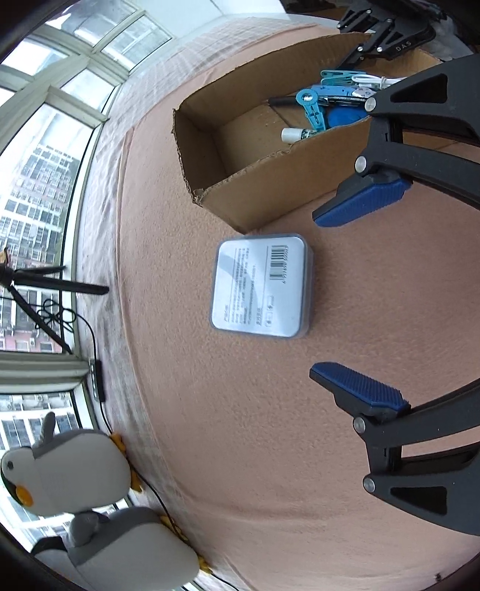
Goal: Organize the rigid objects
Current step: 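Move the left tool to the white square tin box, then grasp the white tin box with the left gripper and lift it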
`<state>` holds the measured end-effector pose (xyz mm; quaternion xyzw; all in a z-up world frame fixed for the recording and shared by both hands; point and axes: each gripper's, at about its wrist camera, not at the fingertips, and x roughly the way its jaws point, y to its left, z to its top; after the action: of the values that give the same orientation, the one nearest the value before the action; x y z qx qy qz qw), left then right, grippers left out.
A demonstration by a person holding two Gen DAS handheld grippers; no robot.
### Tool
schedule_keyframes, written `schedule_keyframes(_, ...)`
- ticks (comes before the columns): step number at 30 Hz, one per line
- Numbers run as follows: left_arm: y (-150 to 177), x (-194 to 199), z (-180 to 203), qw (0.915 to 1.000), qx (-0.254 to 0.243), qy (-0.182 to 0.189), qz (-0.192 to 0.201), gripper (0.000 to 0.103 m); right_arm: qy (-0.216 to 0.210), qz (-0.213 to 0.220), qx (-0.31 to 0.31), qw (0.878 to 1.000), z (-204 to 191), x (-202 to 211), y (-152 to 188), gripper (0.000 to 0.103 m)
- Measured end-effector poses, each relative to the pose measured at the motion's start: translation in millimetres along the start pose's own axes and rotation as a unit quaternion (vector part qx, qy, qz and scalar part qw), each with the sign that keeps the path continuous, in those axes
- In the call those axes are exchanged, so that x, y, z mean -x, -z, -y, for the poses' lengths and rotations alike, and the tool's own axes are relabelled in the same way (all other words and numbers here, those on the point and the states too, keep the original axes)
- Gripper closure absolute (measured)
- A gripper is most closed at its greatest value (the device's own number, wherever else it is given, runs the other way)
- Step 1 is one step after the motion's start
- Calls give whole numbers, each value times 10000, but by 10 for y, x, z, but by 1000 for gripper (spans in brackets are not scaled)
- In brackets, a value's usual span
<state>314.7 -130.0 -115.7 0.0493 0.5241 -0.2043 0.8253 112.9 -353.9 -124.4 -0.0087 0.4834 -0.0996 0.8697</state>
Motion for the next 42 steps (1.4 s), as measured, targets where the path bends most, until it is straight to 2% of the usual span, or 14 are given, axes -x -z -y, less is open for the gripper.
schedule_keyframes(8,-156,-241,89,9994,-343,-70,-33,24,9,-7,0,10000,-8,-5,-3,87)
schedule_keyframes(31,-421,-533,36,9994,-265,172,-110,24,80,-8,36,10000,-2,-4,0,86)
schedule_keyframes(36,-454,-550,32,9996,-267,34,-123,28,81,-8,38,10000,-8,-6,-8,86)
schedule_keyframes(42,-408,-517,38,9995,-278,-45,-155,29,86,-15,36,10000,-3,-22,-21,86)
